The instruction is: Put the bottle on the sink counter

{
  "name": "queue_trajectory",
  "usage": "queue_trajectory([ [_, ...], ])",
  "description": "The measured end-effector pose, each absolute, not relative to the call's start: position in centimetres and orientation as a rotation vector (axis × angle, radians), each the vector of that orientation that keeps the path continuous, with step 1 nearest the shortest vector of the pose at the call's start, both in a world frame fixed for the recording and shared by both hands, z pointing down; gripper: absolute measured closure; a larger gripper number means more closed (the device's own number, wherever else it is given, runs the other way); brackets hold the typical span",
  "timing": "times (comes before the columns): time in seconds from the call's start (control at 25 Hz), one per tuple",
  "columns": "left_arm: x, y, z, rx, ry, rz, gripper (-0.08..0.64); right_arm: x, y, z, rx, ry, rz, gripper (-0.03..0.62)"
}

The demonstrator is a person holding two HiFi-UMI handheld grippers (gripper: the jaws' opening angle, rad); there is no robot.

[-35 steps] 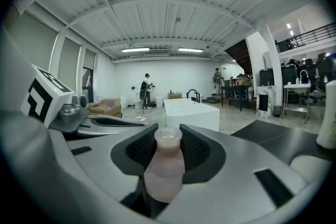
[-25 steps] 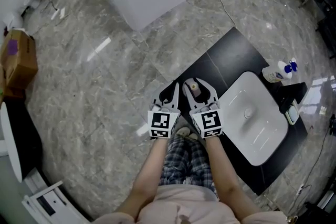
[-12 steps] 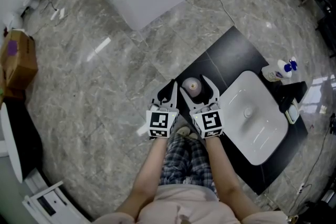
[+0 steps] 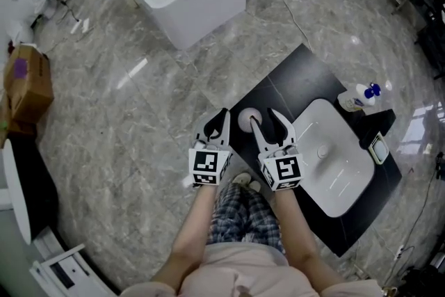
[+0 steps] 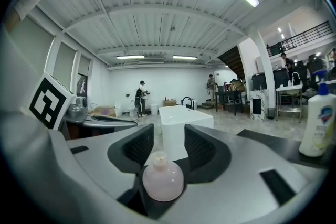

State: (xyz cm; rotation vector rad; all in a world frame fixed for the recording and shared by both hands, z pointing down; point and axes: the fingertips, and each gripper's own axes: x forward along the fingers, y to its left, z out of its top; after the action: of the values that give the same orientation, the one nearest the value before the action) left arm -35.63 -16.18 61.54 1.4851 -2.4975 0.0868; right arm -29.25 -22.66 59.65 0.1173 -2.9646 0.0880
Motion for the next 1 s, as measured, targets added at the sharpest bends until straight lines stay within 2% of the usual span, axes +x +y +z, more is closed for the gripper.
queue_trajectory([
  [0.2, -34.2, -16.8, 56.7, 1.566, -2.48, 0.09, 0.531, -25.7, -25.2, 54.8, 0.263, -2.996, 0.082, 0.473],
  [0.44, -31.9, -19.5, 51.1, 1.697, -2.453, 0.087, 0.531, -20.5, -29.1, 49.1, 0.503, -3.019, 0.055, 0.549],
  [0.76, -26.0, -25.0, 45.1, 1.964, -2.34, 0.064, 0.532, -11.1, -33.9, 42.0, 0.879, -3.034, -0.025, 0.574],
  [1.0, -18.6, -31.0, 41.5, 2.215, -2.173, 0.026, 0.532, 0.1, -37.4, 38.5, 1.239, -2.963, -0.071, 0.575],
])
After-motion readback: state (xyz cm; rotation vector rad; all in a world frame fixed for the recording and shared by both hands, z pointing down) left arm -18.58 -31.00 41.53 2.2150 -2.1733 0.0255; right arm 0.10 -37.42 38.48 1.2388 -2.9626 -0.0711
